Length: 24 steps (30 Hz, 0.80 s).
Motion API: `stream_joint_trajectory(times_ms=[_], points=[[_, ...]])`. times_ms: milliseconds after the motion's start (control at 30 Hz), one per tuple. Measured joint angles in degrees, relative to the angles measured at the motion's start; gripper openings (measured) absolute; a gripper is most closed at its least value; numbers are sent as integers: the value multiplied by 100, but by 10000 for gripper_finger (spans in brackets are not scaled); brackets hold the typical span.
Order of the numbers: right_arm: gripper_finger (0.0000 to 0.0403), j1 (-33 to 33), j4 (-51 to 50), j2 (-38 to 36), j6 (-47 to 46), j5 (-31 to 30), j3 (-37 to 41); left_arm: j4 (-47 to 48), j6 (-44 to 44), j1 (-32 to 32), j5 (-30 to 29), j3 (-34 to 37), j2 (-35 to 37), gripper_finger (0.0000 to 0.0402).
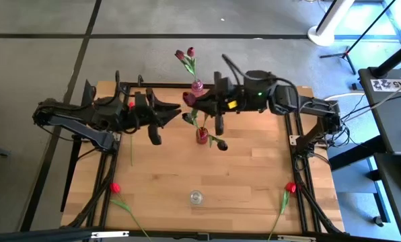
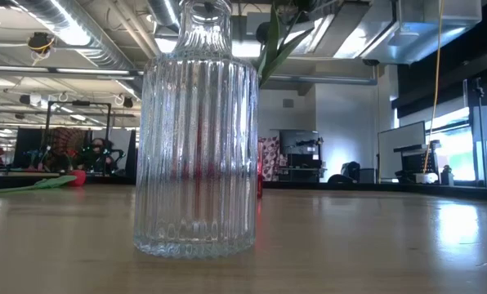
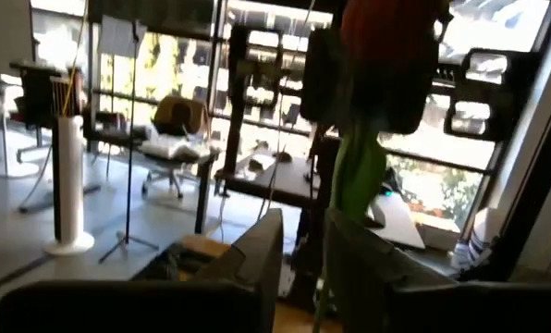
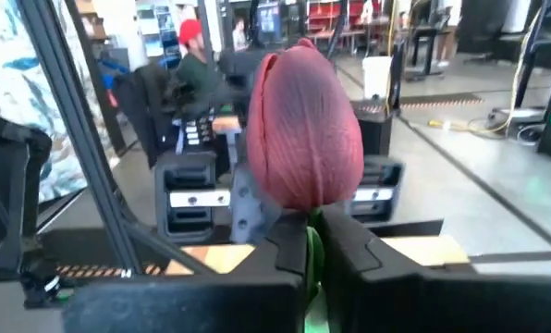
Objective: Sort flowers into vase by color
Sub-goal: Put the dark red tulip into the pink vase
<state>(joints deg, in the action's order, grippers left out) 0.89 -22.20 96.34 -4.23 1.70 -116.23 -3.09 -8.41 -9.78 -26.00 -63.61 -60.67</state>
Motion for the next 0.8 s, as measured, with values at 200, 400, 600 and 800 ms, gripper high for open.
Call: stream_joint_trajectory(times_ms=[200, 400, 600, 800], points=[[6, -64, 269, -223, 210, -292, 10, 1479, -569, 0, -17, 0, 511, 110], [4, -274, 1340, -585, 451, -408, -6, 2470, -1354, -2, -298, 0, 832, 110], [4, -920, 2068, -604, 452, -427, -1, 2679, -1420, -2, -444, 2, 818, 98], [3, -1659, 2281, -510, 444, -336, 303, 2867, -1661, -2, -490, 2, 805, 92]])
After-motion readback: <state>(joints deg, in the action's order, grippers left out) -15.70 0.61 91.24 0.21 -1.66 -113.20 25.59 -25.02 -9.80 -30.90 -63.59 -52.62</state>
